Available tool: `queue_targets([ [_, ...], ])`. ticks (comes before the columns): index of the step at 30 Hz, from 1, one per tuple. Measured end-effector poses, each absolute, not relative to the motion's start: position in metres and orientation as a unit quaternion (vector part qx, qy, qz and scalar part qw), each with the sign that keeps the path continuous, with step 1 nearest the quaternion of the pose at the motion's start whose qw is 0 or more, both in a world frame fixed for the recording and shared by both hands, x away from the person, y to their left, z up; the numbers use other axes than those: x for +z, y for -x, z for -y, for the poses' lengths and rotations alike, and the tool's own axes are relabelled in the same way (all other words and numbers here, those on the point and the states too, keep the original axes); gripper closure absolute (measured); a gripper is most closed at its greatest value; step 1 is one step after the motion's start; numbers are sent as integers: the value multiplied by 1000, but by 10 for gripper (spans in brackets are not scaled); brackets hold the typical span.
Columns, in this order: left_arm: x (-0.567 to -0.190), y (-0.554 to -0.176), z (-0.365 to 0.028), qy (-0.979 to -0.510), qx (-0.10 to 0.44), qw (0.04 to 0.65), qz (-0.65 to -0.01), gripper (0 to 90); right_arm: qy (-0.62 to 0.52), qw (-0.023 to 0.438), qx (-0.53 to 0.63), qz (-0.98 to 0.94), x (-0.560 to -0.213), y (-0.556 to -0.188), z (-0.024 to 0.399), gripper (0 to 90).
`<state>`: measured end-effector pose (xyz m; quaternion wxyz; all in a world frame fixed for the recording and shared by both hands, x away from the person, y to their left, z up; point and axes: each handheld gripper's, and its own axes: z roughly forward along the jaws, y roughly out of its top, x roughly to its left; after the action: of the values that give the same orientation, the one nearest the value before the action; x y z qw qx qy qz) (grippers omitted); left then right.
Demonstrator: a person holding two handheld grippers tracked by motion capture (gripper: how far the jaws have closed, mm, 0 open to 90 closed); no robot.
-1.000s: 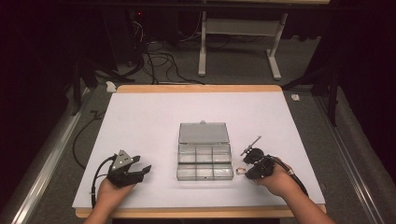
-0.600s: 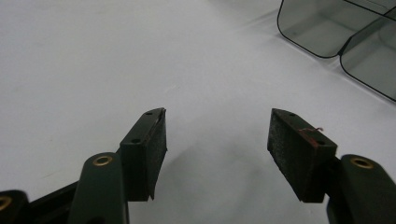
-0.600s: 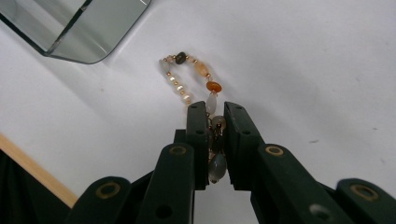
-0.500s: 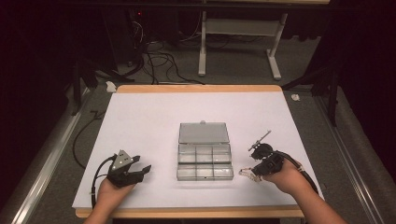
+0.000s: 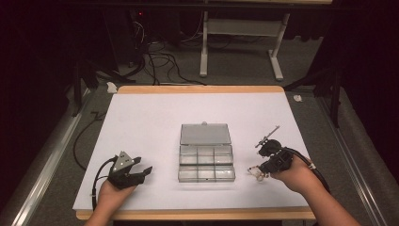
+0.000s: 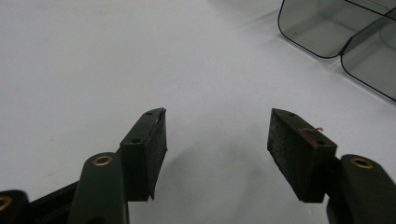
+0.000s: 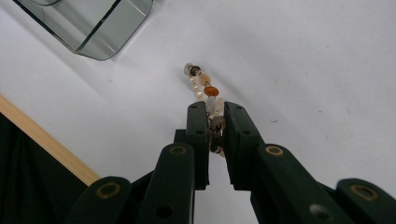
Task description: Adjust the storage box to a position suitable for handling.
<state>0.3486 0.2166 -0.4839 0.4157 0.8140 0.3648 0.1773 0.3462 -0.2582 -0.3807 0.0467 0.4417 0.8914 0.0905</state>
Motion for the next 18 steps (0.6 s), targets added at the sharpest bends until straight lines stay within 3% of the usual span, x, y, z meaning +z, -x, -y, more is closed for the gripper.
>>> queue_targets([
  [18, -484, -349, -217, -814, 177, 417, -363, 379, -438, 56, 90, -893, -357, -349, 261, 821],
])
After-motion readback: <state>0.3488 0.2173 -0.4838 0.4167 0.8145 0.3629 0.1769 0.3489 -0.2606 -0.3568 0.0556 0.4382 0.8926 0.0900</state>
